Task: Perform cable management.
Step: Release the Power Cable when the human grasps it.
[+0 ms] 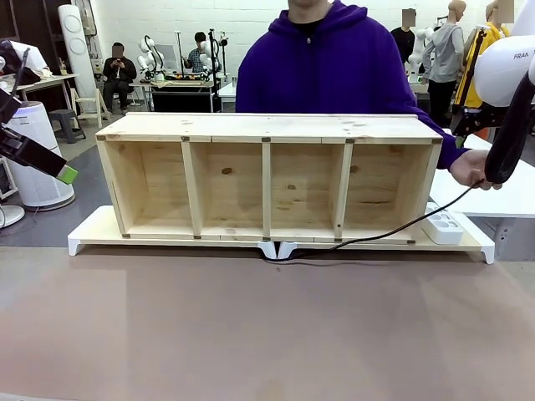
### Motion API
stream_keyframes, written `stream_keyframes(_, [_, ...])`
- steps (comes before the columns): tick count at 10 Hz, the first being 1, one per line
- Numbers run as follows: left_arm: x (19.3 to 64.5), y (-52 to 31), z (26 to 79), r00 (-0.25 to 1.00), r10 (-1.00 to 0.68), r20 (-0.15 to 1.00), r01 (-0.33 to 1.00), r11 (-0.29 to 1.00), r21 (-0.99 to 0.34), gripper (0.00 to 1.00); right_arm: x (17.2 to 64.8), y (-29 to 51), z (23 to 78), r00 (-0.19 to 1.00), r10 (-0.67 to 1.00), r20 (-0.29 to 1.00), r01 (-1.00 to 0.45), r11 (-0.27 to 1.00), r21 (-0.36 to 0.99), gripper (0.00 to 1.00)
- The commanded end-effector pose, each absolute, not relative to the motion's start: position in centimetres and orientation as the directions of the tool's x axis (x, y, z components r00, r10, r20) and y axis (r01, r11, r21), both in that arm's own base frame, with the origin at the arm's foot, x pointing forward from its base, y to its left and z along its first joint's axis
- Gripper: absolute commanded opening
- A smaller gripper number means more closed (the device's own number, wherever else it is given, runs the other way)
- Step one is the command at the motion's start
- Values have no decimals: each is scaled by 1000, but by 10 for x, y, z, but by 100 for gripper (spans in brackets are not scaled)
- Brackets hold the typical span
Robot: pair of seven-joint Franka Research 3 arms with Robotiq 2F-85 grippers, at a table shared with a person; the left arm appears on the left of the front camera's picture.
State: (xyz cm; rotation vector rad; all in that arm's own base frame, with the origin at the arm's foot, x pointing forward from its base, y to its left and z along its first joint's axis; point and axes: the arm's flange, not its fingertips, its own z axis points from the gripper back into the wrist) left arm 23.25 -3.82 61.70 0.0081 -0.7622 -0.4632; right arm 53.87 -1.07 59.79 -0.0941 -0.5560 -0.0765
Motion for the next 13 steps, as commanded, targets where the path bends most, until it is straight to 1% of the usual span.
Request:
stream_keyframes(1, [235, -38, 618, 619, -412, 669, 403, 897, 180, 100, 539, -11, 597, 848, -48, 527, 99, 993, -68, 96])
stream_keyframes(13, [235, -38, 618, 619, -412, 669, 403, 897, 180, 100, 539, -11, 597, 848, -48, 527, 99, 993, -68, 96])
